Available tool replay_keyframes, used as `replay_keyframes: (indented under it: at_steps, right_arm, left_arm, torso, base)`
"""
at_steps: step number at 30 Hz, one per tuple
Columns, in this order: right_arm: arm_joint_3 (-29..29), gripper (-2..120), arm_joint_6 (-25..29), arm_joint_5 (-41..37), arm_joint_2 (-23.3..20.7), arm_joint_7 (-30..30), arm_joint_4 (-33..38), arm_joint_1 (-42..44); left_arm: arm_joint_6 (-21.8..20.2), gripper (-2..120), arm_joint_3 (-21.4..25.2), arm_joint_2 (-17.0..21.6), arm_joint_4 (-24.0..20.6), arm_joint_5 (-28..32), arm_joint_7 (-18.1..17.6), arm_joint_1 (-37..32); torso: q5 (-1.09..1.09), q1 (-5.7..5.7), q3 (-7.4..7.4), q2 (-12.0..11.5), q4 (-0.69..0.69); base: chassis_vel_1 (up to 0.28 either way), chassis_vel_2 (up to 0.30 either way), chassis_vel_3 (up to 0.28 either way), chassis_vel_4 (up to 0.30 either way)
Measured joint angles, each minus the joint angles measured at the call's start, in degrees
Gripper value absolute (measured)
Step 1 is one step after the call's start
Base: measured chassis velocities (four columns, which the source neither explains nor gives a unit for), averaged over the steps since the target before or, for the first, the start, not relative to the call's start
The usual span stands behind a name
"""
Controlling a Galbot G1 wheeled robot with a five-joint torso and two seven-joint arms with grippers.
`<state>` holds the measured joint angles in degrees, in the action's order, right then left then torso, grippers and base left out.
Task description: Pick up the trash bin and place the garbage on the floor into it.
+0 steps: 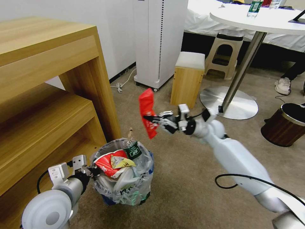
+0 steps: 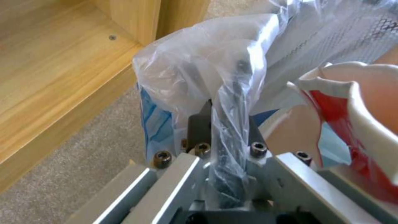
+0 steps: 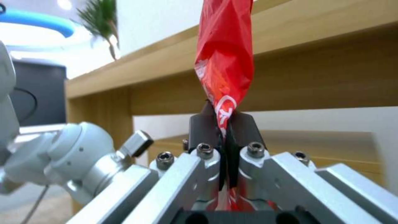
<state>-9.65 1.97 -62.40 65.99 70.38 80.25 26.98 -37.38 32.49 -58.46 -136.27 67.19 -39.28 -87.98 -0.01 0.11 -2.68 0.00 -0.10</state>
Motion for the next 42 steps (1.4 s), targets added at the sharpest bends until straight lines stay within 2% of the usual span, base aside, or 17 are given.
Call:
replay_keyframes:
  at_steps: [3,6,17,26,27,28,30,33,34,37,38,39,41,42]
  right_arm:
    - [-3.40,0,-0.04,-0.51,2.14,-0.09,-1.29,-0.42]
    - [-5.37,0,-0.83,0.09,2.18,-0.04,-0.84,-0.38]
    - [-6.55,0,-5.22,3.82,-0.07,-1.04,0.85,0.46]
    - [-7.56,0,-4.64,6.36,0.52,-3.63,-0.99,1.30]
    - [-7.71,5,-4.61,6.26,0.53,-3.64,-0.98,1.35]
    - [-7.71,5,-4.61,6.26,0.53,-3.64,-0.98,1.35]
    - [-7.77,17,-4.76,6.06,0.23,-2.96,-0.61,1.29]
    - [-7.75,22,-5.17,6.05,0.03,-2.25,-0.42,1.22]
    - [-7.46,30,-6.16,6.70,-0.59,-0.70,-0.06,1.02]
    - [-7.09,36,-6.77,7.65,-1.22,0.33,0.09,0.90]
    - [-6.51,43,-7.29,8.85,-1.73,1.03,0.10,0.86]
    - [-6.51,43,-7.29,8.85,-1.73,1.03,0.10,0.86]
    - [-5.46,57,-7.62,10.23,-2.52,1.59,-0.10,0.86]
    - [-5.46,57,-7.62,10.23,-2.52,1.59,-0.10,0.86]
  left_arm:
    - [0.00,0,0.18,-0.03,-0.03,-0.02,-0.02,0.17]
    - [0.00,0,0.73,-0.02,0.03,-0.02,-0.06,0.29]
    - [0.03,0,1.38,-0.37,-0.23,-0.06,-0.08,-0.06]
    - [0.03,0,1.32,-0.50,-1.00,-0.21,0.00,-0.39]
    - [0.03,0,1.54,-0.42,-1.00,-0.23,0.03,-0.39]
    - [0.03,0,1.54,-0.42,-1.00,-0.23,0.03,-0.39]
    - [0.03,0,1.75,-0.32,-0.76,-0.48,0.25,-0.31]
    - [0.03,0,1.76,-0.31,-0.60,-0.65,0.31,-0.26]
    - [0.03,0,1.81,-0.29,-0.29,-0.97,0.46,-0.13]
    - [0.05,0,1.94,-0.25,-0.16,-1.06,0.52,-0.06]
    - [0.05,0,2.09,-0.20,-0.13,-1.07,0.57,-0.05]
    - [0.05,0,2.09,-0.20,-0.13,-1.07,0.57,-0.05]
    - [0.06,0,2.32,-0.06,-0.08,-1.10,0.65,-0.08]
    - [0.06,0,2.32,-0.06,-0.08,-1.10,0.65,-0.08]
  torso:
    - [0.00,0.00,0.00,0.00,0.00]
    - [0.01,0.00,0.00,0.00,0.00]
    - [0.01,0.00,0.00,0.00,-0.01]
    - [0.01,0.00,0.00,0.00,-0.01]
    - [0.01,0.00,0.00,0.00,-0.01]
    - [0.01,0.00,0.00,0.00,-0.01]
    - [0.01,0.00,0.00,0.00,-0.01]
    - [0.01,0.00,0.00,0.00,-0.01]
    - [0.01,0.00,0.00,0.00,0.00]
    - [0.01,0.00,0.00,0.00,-0.01]
    - [0.01,0.00,0.00,0.00,-0.01]
    - [0.01,0.00,0.00,0.00,-0.01]
    - [0.02,0.00,0.00,0.00,-0.01]
    - [0.02,0.00,0.00,0.00,-0.01]
  base:
    - [0.000,0.000,0.000,0.000]
    - [0.000,0.000,0.000,0.000]
    - [0.000,0.000,0.000,0.000]
    - [0.000,0.000,0.000,0.000]
    - [0.000,0.000,0.000,0.000]
    - [0.000,0.000,0.000,0.000]
    - [0.000,0.000,0.000,0.000]
    - [0.000,0.000,0.000,0.000]
    - [0.000,0.000,0.000,0.000]
    - [0.000,0.000,0.000,0.000]
    - [0.000,0.000,0.000,0.000]
    - [0.000,0.000,0.000,0.000]
    - [0.000,0.000,0.000,0.000]
    - [0.000,0.000,0.000,0.000]
